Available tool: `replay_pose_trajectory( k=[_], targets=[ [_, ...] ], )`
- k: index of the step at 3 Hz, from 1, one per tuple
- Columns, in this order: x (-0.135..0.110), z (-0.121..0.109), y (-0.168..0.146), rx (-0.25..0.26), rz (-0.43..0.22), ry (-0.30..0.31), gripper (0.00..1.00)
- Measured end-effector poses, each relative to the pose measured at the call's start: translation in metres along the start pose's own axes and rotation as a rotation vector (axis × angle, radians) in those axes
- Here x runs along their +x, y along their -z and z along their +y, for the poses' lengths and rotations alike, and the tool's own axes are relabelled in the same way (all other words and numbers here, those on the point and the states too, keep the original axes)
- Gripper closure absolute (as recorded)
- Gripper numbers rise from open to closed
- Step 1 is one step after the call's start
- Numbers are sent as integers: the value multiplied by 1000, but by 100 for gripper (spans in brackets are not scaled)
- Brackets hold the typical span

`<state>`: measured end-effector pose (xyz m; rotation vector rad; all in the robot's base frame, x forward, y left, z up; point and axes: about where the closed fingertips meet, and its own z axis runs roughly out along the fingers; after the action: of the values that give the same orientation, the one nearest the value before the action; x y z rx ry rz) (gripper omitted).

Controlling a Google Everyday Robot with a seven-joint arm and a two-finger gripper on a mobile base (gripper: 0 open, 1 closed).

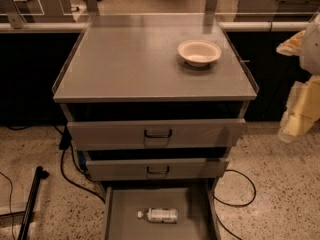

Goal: Pick blue plastic bottle from bottom drawer and place on counter

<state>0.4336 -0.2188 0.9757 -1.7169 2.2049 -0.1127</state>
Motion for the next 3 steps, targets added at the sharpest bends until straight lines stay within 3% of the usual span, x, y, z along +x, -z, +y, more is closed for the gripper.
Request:
replay_pose_trajectory(
  k=[1, 3],
  targets=[
    [17, 3, -20, 11, -66, -5, 0],
    [43, 22, -107, 41, -315, -38, 0]
  ],
)
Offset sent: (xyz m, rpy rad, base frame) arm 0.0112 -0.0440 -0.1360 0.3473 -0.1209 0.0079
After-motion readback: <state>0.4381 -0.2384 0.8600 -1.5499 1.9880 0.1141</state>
